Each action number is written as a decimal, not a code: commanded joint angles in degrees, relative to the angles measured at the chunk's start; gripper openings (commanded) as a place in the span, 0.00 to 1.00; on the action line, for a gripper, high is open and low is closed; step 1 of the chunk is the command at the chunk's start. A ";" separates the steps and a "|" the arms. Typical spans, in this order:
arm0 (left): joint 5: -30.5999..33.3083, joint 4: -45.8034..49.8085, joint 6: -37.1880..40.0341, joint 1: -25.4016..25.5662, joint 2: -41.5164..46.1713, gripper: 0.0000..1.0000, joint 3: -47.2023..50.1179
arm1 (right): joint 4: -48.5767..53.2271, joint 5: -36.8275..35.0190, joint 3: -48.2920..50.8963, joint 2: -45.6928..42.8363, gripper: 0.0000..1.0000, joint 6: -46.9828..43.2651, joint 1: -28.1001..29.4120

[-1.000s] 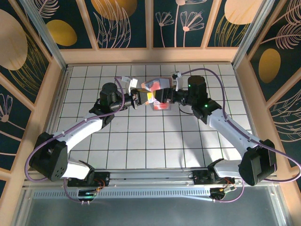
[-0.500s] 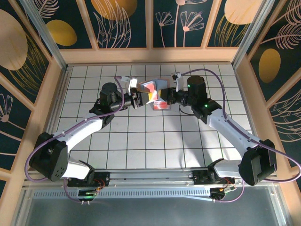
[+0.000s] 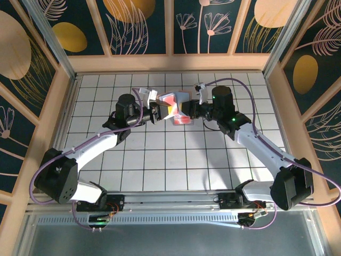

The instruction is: Take the credit cards out of the card holder

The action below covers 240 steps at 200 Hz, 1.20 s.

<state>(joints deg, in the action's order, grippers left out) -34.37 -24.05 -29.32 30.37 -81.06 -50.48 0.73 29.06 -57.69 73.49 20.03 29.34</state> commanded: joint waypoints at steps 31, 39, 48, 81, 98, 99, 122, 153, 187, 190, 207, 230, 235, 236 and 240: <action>-0.97 3.46 0.64 0.13 0.50 0.03 1.71 | 8.35 -13.00 -2.58 -3.35 0.43 0.10 -0.03; -1.60 3.27 0.22 0.13 1.07 0.03 2.51 | 10.23 -15.90 -2.93 -3.29 0.43 0.52 -0.29; -1.80 2.78 -0.48 0.18 1.74 0.03 3.53 | 11.90 -18.13 -2.87 -3.27 0.45 0.86 -0.48; -0.86 1.81 -3.30 0.89 3.17 0.02 6.60 | 12.90 -19.24 -0.96 -3.79 0.56 2.10 -0.95; 0.48 1.27 -5.13 2.14 3.28 0.02 8.15 | 12.65 -18.78 0.22 -4.18 0.60 2.90 -0.91; 0.59 1.19 -5.22 2.23 3.23 0.01 8.27 | 12.64 -18.73 0.31 -4.21 0.60 2.90 -0.93; 2.85 0.38 -8.34 4.10 2.72 0.00 10.15 | 13.12 -19.18 1.54 -5.15 0.65 3.52 -0.93; 6.82 0.71 -12.09 5.65 2.12 0.00 12.04 | 14.62 -21.93 2.66 -7.45 0.67 4.37 -0.89; 7.62 0.83 -15.05 7.61 -1.43 0.00 12.11 | 16.49 -24.55 3.37 -8.48 0.63 5.24 -0.91; 7.57 0.69 -15.17 7.80 -1.84 0.00 12.08 | 16.54 -24.62 3.49 -8.48 0.62 5.34 -0.90; 7.32 0.22 -16.17 8.61 -4.26 0.00 11.34 | 16.53 -24.67 4.29 -8.17 0.58 6.19 -0.93; 6.95 -0.06 -17.07 9.36 -7.45 0.00 9.85 | 15.51 -21.94 5.44 -7.10 0.47 7.47 -0.90; 6.99 -0.10 -17.24 9.48 -7.97 0.00 9.57 | 14.93 -20.62 5.78 -6.93 0.44 7.71 -0.80; 7.01 -0.15 -17.29 9.50 -8.02 0.00 9.55 | 14.79 -20.36 5.85 -6.86 0.43 7.77 -0.79; 6.96 -0.28 -17.38 9.54 -8.35 0.00 9.37 | 14.28 -19.30 6.25 -6.69 0.40 8.02 -0.69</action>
<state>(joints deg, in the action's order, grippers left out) -27.53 -21.21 -44.47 39.38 -87.46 -38.74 15.99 6.46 -53.23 65.95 26.30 28.58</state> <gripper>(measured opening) 0.127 0.471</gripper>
